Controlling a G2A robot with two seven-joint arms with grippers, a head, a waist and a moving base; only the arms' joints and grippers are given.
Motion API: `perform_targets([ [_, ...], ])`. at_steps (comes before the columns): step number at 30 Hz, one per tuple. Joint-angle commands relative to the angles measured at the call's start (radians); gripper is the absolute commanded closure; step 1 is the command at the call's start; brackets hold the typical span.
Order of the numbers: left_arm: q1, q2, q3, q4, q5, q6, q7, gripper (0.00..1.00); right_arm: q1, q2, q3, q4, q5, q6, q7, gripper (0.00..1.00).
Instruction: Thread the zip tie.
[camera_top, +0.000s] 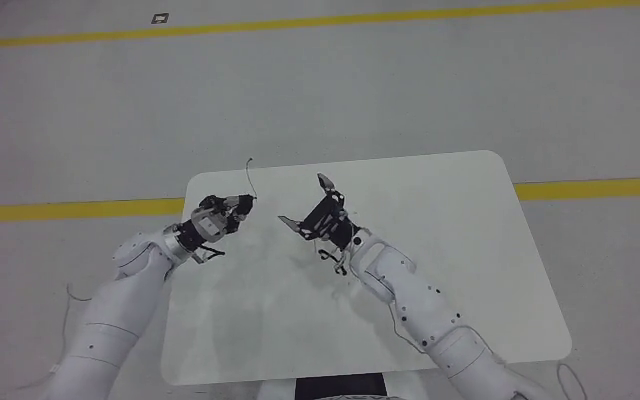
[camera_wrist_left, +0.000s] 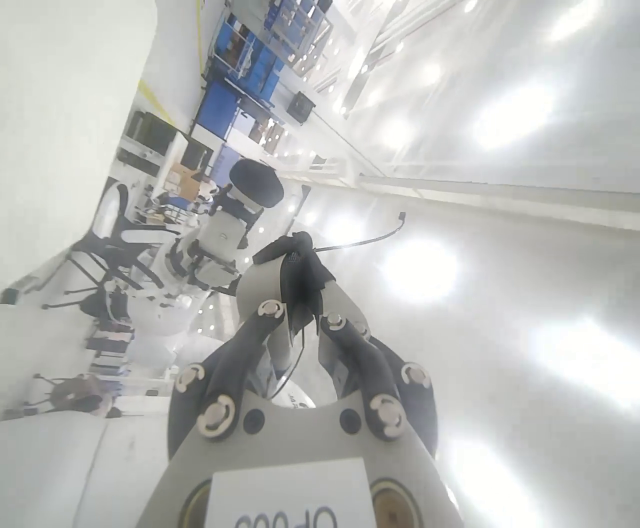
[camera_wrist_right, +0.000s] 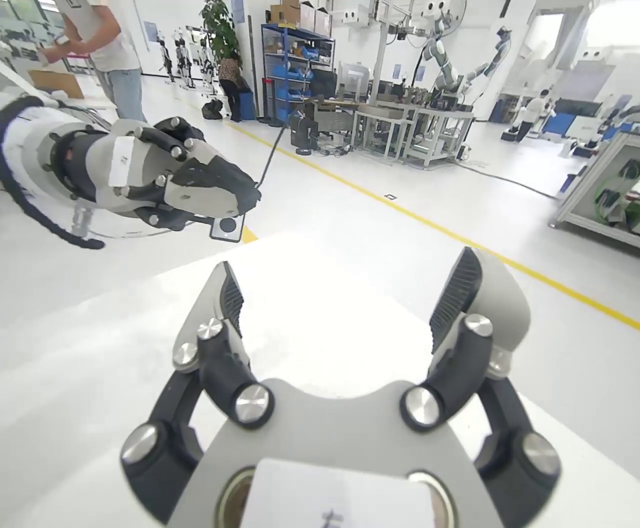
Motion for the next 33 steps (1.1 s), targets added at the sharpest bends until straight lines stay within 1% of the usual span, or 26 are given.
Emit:
perform_targets([
  [1, 0.011, 0.001, -0.003, -0.011, -0.014, 0.025, 0.004, 1.0, 0.022, 0.022, -0.035, 0.01, 0.0, 0.017, -0.014, 0.0],
  [4, 0.028, 0.0, -0.005, -0.032, -0.035, 0.044, 0.012, 1.0, 0.053, 0.053, -0.089, 0.024, 0.0, 0.052, -0.033, 0.0],
  [6, 0.038, -0.001, -0.009, -0.038, -0.06, 0.055, 0.013, 1.0, 0.074, 0.072, -0.12, 0.034, 0.0, 0.078, -0.05, 0.0],
  [9, 0.048, -0.002, -0.016, -0.043, -0.089, 0.067, 0.017, 1.0, 0.103, 0.095, -0.162, 0.049, 0.0, 0.124, -0.078, 0.0],
  [11, 0.05, -0.002, -0.024, -0.039, -0.112, 0.076, 0.018, 1.0, 0.114, 0.106, -0.175, 0.05, 0.0, 0.148, -0.1, 0.0],
  [13, 0.048, -0.001, -0.028, -0.039, -0.099, 0.069, 0.027, 1.0, 0.114, 0.106, -0.175, 0.05, 0.0, 0.148, -0.1, 0.0],
  [20, 0.049, -0.002, -0.028, -0.039, -0.104, 0.069, 0.032, 1.0, 0.113, 0.106, -0.175, 0.05, 0.0, 0.148, -0.098, 0.0],
  [22, 0.049, -0.007, -0.02, -0.038, -0.143, 0.087, 0.058, 1.0, 0.114, 0.106, -0.179, 0.047, 0.0, 0.152, -0.089, 0.0],
  [23, 0.045, -0.009, -0.016, -0.03, -0.151, 0.094, 0.068, 1.0, 0.118, 0.106, -0.186, 0.048, 0.0, 0.16, -0.086, 0.0],
  [25, 0.044, -0.013, -0.002, -0.016, -0.188, 0.096, 0.055, 1.0, 0.133, 0.107, -0.206, 0.056, 0.0, 0.178, -0.083, 0.0],
  [27, 0.036, -0.013, 0.012, 0.003, -0.218, 0.096, 0.037, 1.0, 0.143, 0.104, -0.224, 0.064, 0.0, 0.199, -0.087, 0.0],
  [31, 0.019, -0.007, 0.051, 0.033, -0.277, 0.096, -0.001, 1.0, 0.169, 0.093, -0.253, 0.083, 0.0, 0.225, -0.089, 0.0],
  [33, 0.007, -0.003, 0.078, 0.046, -0.306, 0.096, -0.013, 1.0, 0.186, 0.085, -0.27, 0.096, 0.0, 0.242, -0.084, 0.13],
])
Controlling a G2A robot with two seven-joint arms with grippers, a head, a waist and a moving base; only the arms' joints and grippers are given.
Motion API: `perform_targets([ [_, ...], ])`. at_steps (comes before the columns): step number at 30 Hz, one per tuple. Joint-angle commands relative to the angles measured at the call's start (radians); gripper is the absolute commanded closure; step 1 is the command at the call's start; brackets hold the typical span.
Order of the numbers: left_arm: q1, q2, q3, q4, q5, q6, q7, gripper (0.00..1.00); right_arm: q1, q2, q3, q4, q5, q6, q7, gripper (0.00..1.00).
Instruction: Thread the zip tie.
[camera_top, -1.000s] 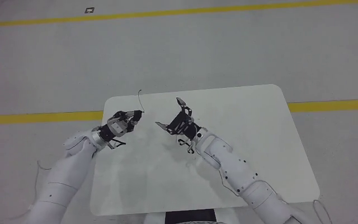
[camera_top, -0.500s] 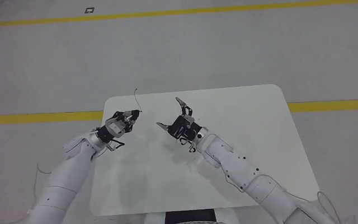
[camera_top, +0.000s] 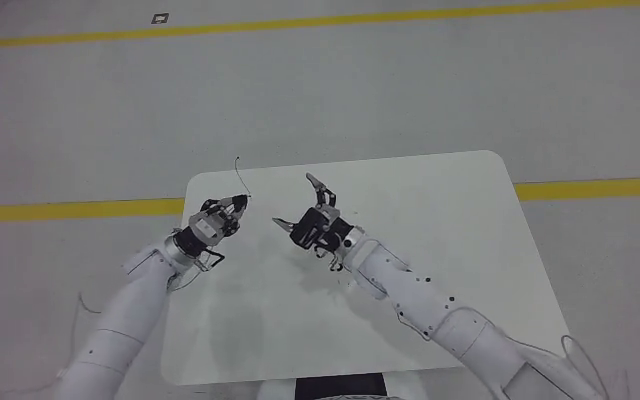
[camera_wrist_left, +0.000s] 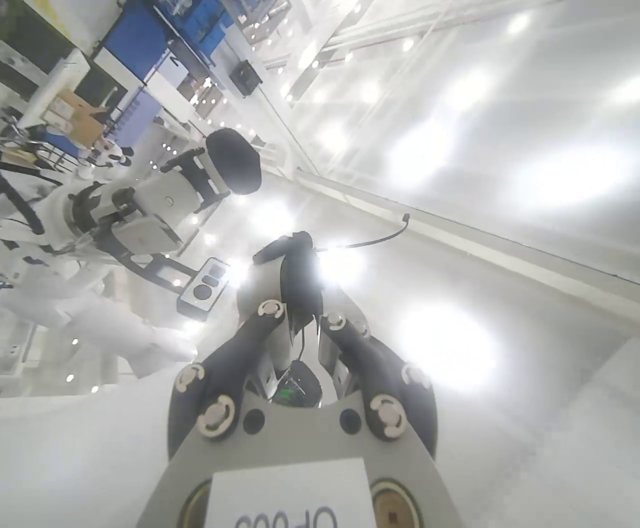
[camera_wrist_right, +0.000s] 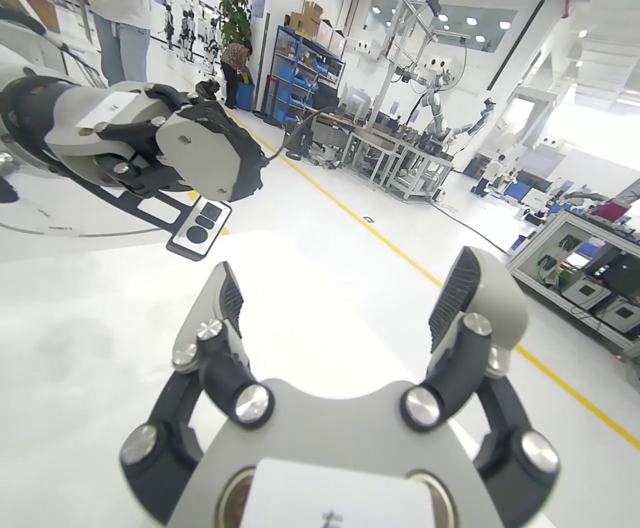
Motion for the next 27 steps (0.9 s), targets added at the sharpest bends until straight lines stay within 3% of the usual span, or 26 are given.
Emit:
perform_targets([
  [1, -0.012, 0.004, 0.026, 0.011, -0.026, 0.0, -0.008, 1.0, 0.016, -0.007, -0.014, 0.014, 0.0, 0.018, 0.007, 0.22],
  [2, -0.019, 0.006, 0.036, 0.017, -0.033, 0.0, -0.006, 1.0, 0.024, -0.01, -0.022, 0.022, 0.0, 0.031, 0.016, 0.36],
  [3, -0.026, 0.008, 0.045, 0.022, -0.039, 0.0, -0.003, 1.0, 0.03, -0.014, -0.029, 0.028, 0.0, 0.041, 0.02, 0.36],
  [4, -0.036, 0.011, 0.053, 0.028, -0.04, 0.0, 0.001, 1.0, 0.036, -0.019, -0.036, 0.033, 0.0, 0.05, 0.017, 0.22],
  [5, -0.038, 0.012, 0.054, 0.029, -0.04, 0.0, 0.002, 1.0, 0.037, -0.02, -0.037, 0.034, 0.0, 0.055, 0.016, 0.0],
  [13, -0.038, 0.012, 0.054, 0.029, -0.04, 0.0, 0.002, 1.0, 0.036, -0.019, -0.037, 0.031, 0.0, 0.056, 0.02, 0.0],
  [22, -0.038, 0.012, 0.054, 0.029, -0.04, 0.0, 0.002, 1.0, 0.086, -0.006, -0.117, 0.038, 0.0, 0.157, 0.101, 0.0],
  [23, -0.036, 0.01, 0.054, 0.022, -0.045, -0.004, 0.018, 1.0, 0.088, -0.005, -0.121, 0.037, 0.0, 0.162, 0.102, 0.12],
  [25, -0.03, 0.007, 0.051, 0.012, -0.065, -0.009, 0.033, 1.0, 0.09, -0.004, -0.126, 0.035, 0.0, 0.171, 0.105, 0.19],
  [26, -0.029, 0.006, 0.049, 0.01, -0.067, -0.009, 0.037, 1.0, 0.091, -0.003, -0.128, 0.033, 0.0, 0.177, 0.105, 0.31],
  [27, -0.027, 0.004, 0.048, 0.008, -0.075, -0.009, 0.038, 1.0, 0.09, -0.003, -0.13, 0.031, 0.0, 0.182, 0.105, 0.36],
])
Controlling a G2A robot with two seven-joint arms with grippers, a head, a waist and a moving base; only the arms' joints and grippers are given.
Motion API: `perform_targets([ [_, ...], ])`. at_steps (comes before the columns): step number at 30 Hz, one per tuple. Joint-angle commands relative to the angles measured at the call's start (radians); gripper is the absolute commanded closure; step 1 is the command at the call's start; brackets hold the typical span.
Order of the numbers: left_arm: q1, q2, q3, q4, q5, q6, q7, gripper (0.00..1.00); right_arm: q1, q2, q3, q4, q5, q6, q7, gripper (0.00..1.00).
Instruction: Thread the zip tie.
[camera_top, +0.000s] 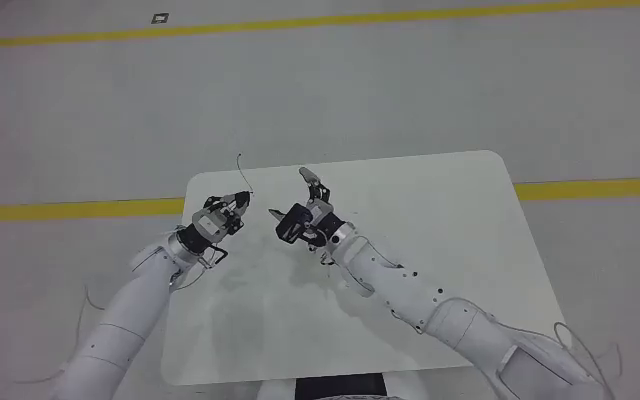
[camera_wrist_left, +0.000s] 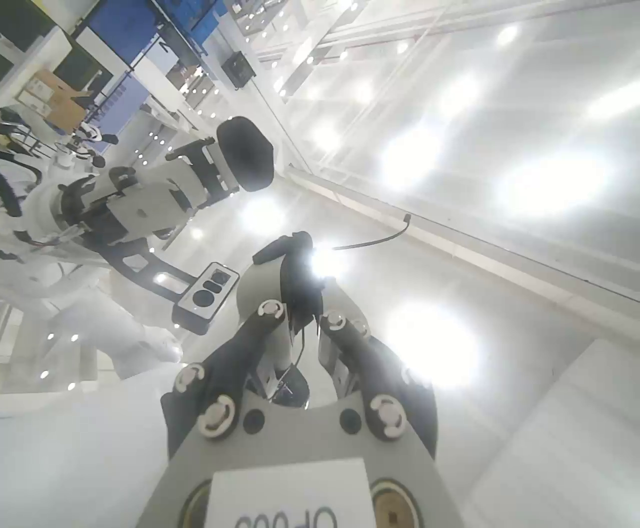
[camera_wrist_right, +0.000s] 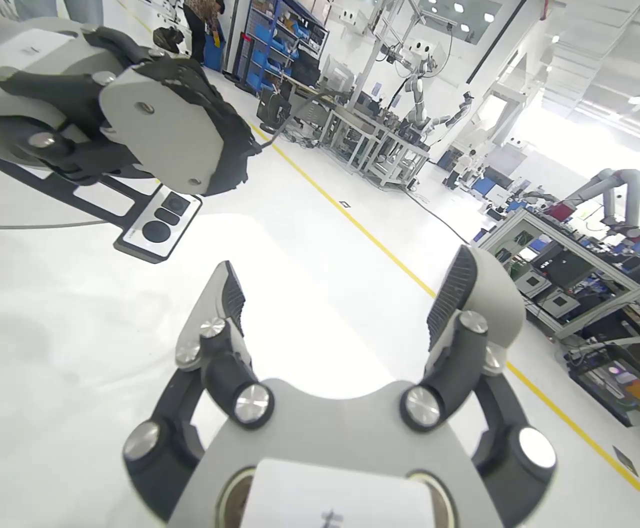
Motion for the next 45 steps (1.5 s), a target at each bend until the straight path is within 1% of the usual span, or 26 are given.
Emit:
perform_targets([
  [1, 0.002, -0.003, -0.002, -0.001, -0.011, 0.002, 0.005, 1.0, -0.001, 0.001, -0.001, -0.005, 0.0, 0.008, -0.002, 0.42],
  [2, 0.001, -0.004, -0.002, -0.002, -0.016, 0.002, 0.007, 1.0, -0.003, 0.001, -0.001, -0.008, 0.0, 0.01, -0.006, 0.45],
  [3, 0.001, -0.006, -0.003, -0.002, -0.02, -0.001, 0.009, 1.0, -0.005, 0.001, -0.001, -0.011, 0.0, 0.011, -0.008, 0.5],
  [5, 0.001, -0.006, -0.003, -0.002, -0.021, -0.001, 0.009, 1.0, -0.008, 0.001, 0.0, -0.017, 0.0, 0.01, -0.011, 0.51],
  [6, 0.001, -0.006, -0.003, -0.002, -0.021, -0.001, 0.009, 1.0, -0.01, 0.0, 0.001, -0.02, 0.0, 0.007, -0.015, 0.54],
  [11, 0.001, -0.006, -0.003, -0.002, -0.021, -0.001, 0.009, 1.0, -0.027, -0.002, 0.017, -0.03, 0.001, -0.027, -0.031, 0.59],
  [13, 0.001, -0.006, -0.003, -0.002, -0.021, -0.001, 0.009, 1.0, -0.034, -0.005, 0.024, -0.033, 0.005, -0.039, -0.039, 0.59],
  [21, 0.001, -0.006, -0.003, -0.002, -0.021, -0.001, 0.009, 1.0, -0.044, -0.024, 0.036, -0.032, 0.0, -0.081, -0.054, 0.64],
  [22, 0.001, -0.006, -0.003, -0.002, -0.021, -0.001, 0.009, 1.0, -0.045, -0.027, 0.036, -0.03, 0.0, -0.085, -0.055, 0.67],
  [24, 0.001, -0.006, -0.003, -0.002, -0.021, -0.001, 0.009, 1.0, -0.045, -0.032, 0.037, -0.027, 0.0, -0.093, -0.06, 0.69],
  [25, 0.001, -0.006, -0.003, -0.002, -0.021, -0.001, 0.009, 1.0, -0.045, -0.035, 0.037, -0.026, 0.0, -0.096, -0.061, 0.69],
  [27, 0.001, -0.006, -0.003, -0.002, -0.021, -0.001, 0.009, 1.0, -0.044, -0.039, 0.037, -0.023, 0.0, -0.1, -0.064, 0.73],
  [30, 0.001, -0.006, -0.003, -0.002, -0.021, -0.001, 0.009, 1.0, -0.04, -0.047, 0.034, -0.018, 0.0, -0.104, -0.068, 0.76],
  [37, 0.001, -0.006, -0.003, -0.002, -0.021, -0.001, 0.009, 1.0, -0.03, -0.066, 0.029, -0.003, 0.0, -0.114, -0.079, 0.79],
  [39, 0.001, -0.006, -0.003, -0.002, -0.021, -0.001, 0.009, 1.0, -0.028, -0.072, 0.029, 0.003, 0.0, -0.117, -0.082, 0.82],
  [45, 0.001, -0.006, -0.003, -0.002, -0.021, -0.001, 0.009, 1.0, -0.019, -0.088, 0.027, 0.023, 0.0, -0.12, -0.089, 0.82],
])
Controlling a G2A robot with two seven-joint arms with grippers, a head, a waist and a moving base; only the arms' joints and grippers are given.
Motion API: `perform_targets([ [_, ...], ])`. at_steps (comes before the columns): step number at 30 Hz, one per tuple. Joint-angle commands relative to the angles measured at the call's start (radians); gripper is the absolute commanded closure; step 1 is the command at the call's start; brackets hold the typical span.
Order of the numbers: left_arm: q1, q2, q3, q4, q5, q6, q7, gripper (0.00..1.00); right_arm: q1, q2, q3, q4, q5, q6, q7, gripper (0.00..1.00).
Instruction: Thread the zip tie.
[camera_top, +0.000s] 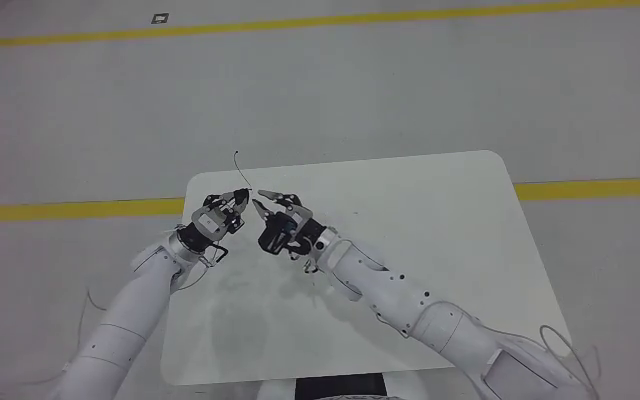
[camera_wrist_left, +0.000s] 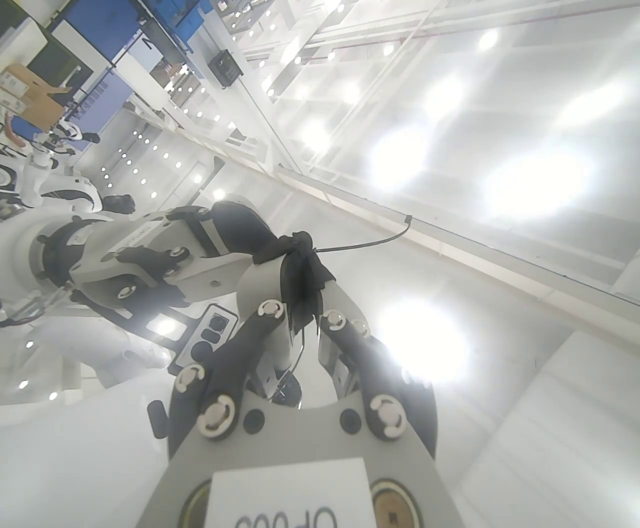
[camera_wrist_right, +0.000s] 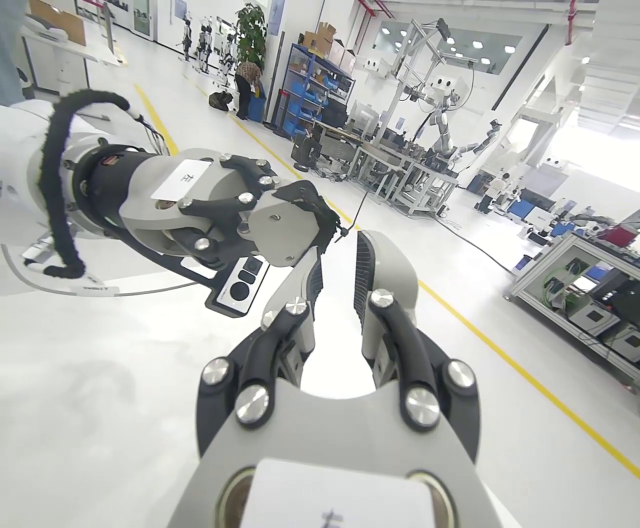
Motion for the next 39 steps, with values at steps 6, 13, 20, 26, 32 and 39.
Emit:
perform_targets([
  [6, 0.0, 0.0, 0.0, 0.0, 0.0, 0.0, 0.0, 1.0, 0.009, -0.015, -0.001, 0.02, 0.0, 0.003, -0.009, 0.82],
  [13, 0.0, 0.0, 0.0, 0.0, 0.0, 0.0, 0.0, 1.0, 0.013, -0.025, -0.002, 0.032, 0.0, 0.006, -0.018, 0.85],
  [20, 0.0, 0.0, 0.0, 0.0, 0.0, 0.0, 0.0, 1.0, 0.017, -0.031, -0.003, 0.042, 0.0, 0.013, -0.021, 0.85],
  [26, 0.0, 0.0, 0.0, 0.0, 0.0, 0.0, 0.0, 1.0, 0.019, -0.035, -0.002, 0.047, 0.0, 0.019, -0.023, 0.89],
  [32, 0.0, 0.0, 0.0, 0.0, 0.0, 0.0, 0.0, 1.0, 0.021, -0.037, -0.001, 0.05, 0.0, 0.022, -0.023, 1.0],
  [39, 0.0, 0.0, 0.0, 0.0, 0.0, 0.0, 0.0, 1.0, 0.027, -0.036, -0.007, 0.055, 0.0, 0.028, -0.019, 1.0],
])
